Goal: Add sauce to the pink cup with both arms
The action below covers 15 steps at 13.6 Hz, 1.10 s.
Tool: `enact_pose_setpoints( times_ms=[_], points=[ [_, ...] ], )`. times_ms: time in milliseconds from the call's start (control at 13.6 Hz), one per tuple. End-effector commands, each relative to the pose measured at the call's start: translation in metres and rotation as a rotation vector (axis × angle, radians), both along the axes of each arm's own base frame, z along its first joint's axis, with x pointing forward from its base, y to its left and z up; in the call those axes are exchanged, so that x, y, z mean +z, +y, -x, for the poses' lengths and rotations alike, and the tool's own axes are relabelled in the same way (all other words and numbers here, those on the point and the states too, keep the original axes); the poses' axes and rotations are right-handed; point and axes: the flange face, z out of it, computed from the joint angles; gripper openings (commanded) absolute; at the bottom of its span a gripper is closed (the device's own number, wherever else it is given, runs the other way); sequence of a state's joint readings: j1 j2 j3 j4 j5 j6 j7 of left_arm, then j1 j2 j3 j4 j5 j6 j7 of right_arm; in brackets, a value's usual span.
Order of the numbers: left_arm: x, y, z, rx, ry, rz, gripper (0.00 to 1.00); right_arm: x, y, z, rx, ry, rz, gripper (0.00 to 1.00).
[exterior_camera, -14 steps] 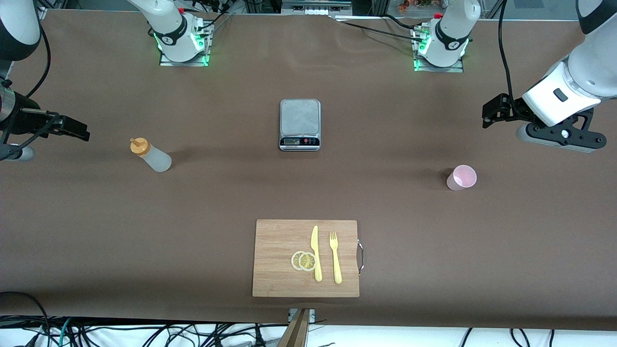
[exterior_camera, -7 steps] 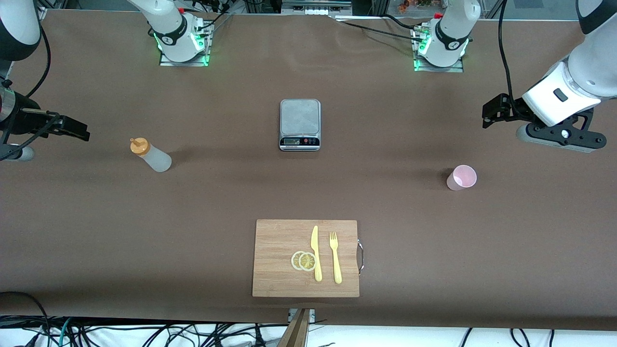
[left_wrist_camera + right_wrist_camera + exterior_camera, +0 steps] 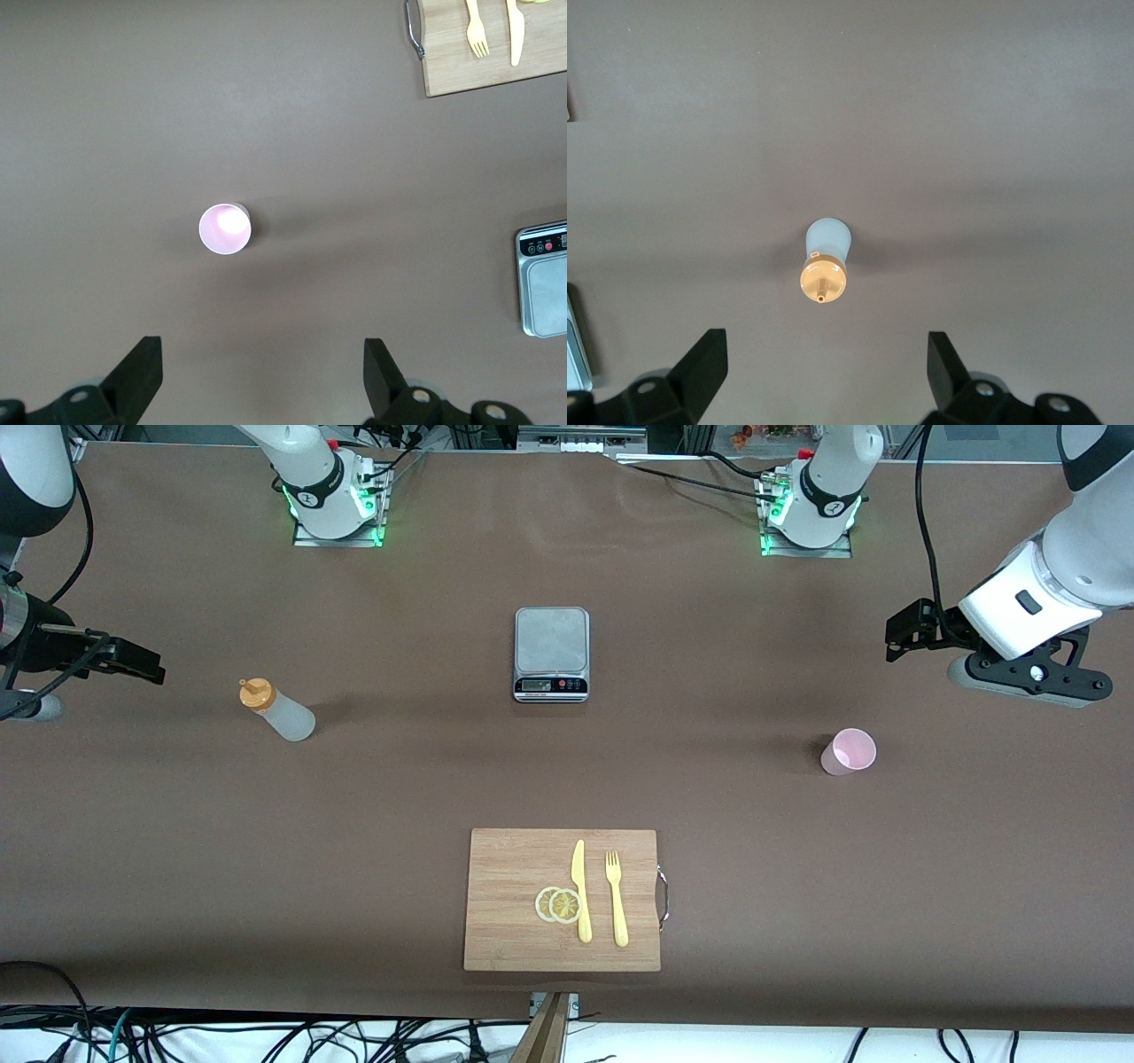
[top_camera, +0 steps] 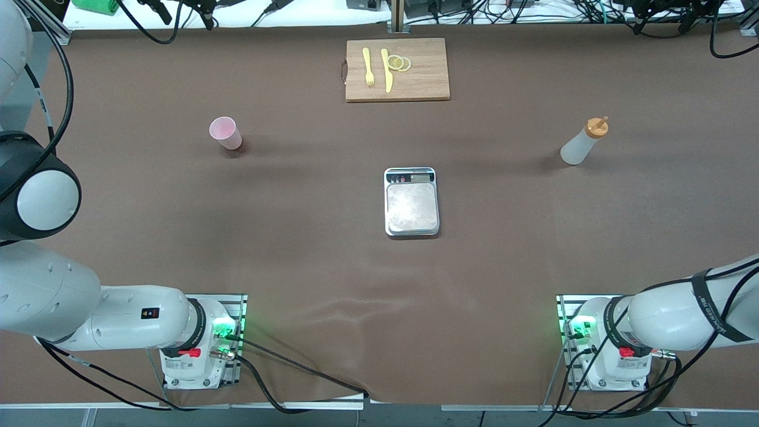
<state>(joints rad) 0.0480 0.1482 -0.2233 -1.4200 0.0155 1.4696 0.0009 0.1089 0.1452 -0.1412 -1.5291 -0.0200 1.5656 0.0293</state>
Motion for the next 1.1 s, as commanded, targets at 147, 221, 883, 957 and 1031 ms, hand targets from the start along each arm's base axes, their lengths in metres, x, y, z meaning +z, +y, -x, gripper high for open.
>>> enact_pose_setpoints(
  times_ms=[147, 221, 883, 957, 1031],
  points=[
    [0.001, 0.001, -0.001, -0.002, -0.005, 0.018, 1.0, 0.002, 0.0, 0.003, 0.012, -0.001, -0.003, 1.0],
    [0.001, 0.001, -0.001, -0.002, -0.005, 0.017, 1.0, 0.002, 0.0, 0.003, 0.012, -0.001, -0.003, 1.0],
    [-0.162, 0.098, -0.034, 0.0, 0.044, -0.018, 1.0, 0.002, 0.0, 0.003, 0.012, -0.001, -0.003, 1.0],
    [-0.188, 0.104, -0.032, 0.009, 0.038, -0.018, 1.0, 0.002, 0.0, 0.003, 0.012, -0.001, -0.003, 1.0],
    [-0.216, 0.111, -0.028, 0.02, 0.041, -0.017, 1.0, 0.002, 0.0, 0.003, 0.012, -0.001, -0.003, 1.0]
  ],
)
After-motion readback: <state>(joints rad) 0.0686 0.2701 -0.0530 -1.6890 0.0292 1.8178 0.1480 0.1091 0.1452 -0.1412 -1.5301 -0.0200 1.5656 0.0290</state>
